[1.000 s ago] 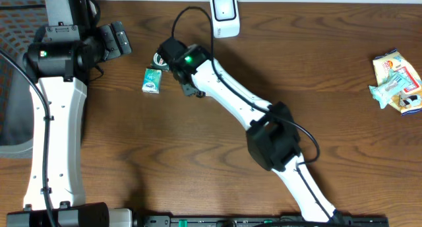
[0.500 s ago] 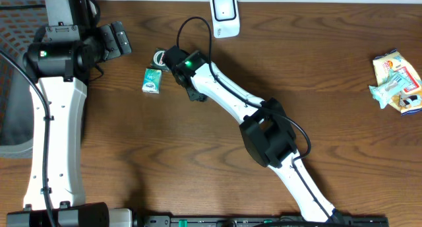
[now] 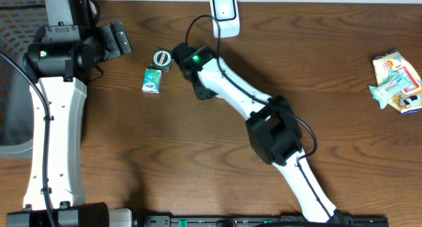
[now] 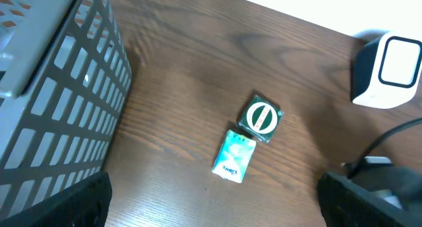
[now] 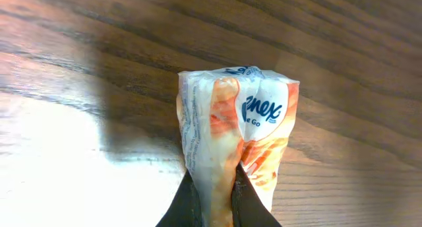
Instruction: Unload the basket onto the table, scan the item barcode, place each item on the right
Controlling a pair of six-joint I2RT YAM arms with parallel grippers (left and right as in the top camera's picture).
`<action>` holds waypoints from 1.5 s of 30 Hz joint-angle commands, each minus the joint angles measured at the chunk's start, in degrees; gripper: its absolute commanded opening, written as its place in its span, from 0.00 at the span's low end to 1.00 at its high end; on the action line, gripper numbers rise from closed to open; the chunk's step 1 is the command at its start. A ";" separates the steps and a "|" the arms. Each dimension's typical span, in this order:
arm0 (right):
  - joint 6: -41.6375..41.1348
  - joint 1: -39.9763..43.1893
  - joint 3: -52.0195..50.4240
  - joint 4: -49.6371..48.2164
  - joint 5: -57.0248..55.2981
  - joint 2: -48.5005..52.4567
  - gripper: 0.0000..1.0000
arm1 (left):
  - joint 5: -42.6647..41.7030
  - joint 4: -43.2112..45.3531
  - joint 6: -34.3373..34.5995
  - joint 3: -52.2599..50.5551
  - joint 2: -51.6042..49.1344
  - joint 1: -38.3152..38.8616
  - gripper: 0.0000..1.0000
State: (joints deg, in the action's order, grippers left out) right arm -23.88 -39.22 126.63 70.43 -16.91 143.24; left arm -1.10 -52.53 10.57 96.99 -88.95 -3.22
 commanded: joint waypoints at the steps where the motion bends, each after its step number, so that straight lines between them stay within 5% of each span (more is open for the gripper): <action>1: 4.50 4.13 1.75 -0.17 14.93 -6.23 0.01 | 0.72 -0.15 0.48 -0.24 -0.33 0.02 0.98; 10: 18.62 14.82 -0.92 2.62 55.80 -8.33 0.01 | 0.72 -0.15 0.48 -0.24 -0.33 0.02 0.98; 23: 17.11 22.49 -21.07 -5.86 55.32 -8.31 0.02 | 0.72 -0.15 0.48 -0.24 -0.33 0.02 0.98; 28: 17.25 25.55 -20.41 -1.84 41.22 -9.27 0.25 | 0.72 -0.15 0.48 -0.24 -0.33 0.02 0.98; 33: 17.38 28.15 -19.32 1.36 36.94 -13.38 0.70 | 0.72 -0.15 0.46 -0.24 -0.33 0.02 0.97; 40: 22.23 26.60 -19.32 1.09 40.85 -18.32 0.97 | 0.72 -0.15 0.46 -0.24 -0.35 0.02 0.98; 42: 21.73 25.79 -19.34 0.96 41.46 -18.32 0.97 | 0.72 -0.15 0.48 -0.24 -0.33 0.02 0.98; 45: 20.87 24.63 -19.37 -1.51 41.62 -18.32 0.78 | 0.72 -0.15 0.48 -0.24 -0.33 0.02 0.98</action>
State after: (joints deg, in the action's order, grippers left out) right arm -3.60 -13.08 106.80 70.61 23.51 125.08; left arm -1.10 -52.53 10.57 96.99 -88.95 -3.22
